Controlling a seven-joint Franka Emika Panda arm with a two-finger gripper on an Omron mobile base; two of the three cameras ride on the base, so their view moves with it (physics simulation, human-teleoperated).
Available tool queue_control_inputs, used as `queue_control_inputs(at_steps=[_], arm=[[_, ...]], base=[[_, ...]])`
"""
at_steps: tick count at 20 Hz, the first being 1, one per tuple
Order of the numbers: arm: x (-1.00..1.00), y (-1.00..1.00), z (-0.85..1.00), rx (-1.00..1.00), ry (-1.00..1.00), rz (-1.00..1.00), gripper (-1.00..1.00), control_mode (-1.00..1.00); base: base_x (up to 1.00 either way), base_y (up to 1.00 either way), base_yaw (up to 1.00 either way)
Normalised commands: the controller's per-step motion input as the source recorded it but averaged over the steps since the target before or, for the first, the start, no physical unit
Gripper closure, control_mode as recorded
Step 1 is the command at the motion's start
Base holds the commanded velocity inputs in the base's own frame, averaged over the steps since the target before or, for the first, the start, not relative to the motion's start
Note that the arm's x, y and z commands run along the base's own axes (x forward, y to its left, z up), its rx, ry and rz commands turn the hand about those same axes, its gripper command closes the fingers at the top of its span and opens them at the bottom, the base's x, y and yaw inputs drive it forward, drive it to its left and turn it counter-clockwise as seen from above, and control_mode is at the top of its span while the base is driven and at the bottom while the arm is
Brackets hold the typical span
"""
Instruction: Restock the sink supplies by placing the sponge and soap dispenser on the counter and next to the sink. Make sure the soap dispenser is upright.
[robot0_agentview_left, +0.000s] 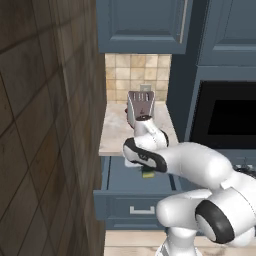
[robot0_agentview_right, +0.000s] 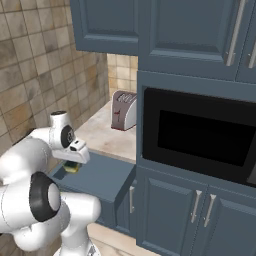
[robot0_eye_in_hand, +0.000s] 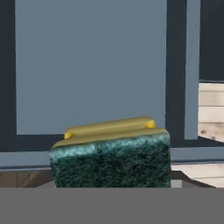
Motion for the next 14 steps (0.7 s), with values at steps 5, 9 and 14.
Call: queue_control_inputs(at_steps=[5, 9, 14], arm=[[-0.42, -0.27, 1.00, 0.00, 0.00, -0.16, 1.00, -1.00], [-0.50, -0.24, 0.89, 0.00, 0.00, -0.14, 1.00, -1.00], [-0.22, -0.05, 0.07, 0.00, 0.03, -0.07, 1.00, -1.00]], base=[[0.00, 0.00, 0.00], [0.00, 0.00, 0.00], [0.00, 0.00, 0.00]])
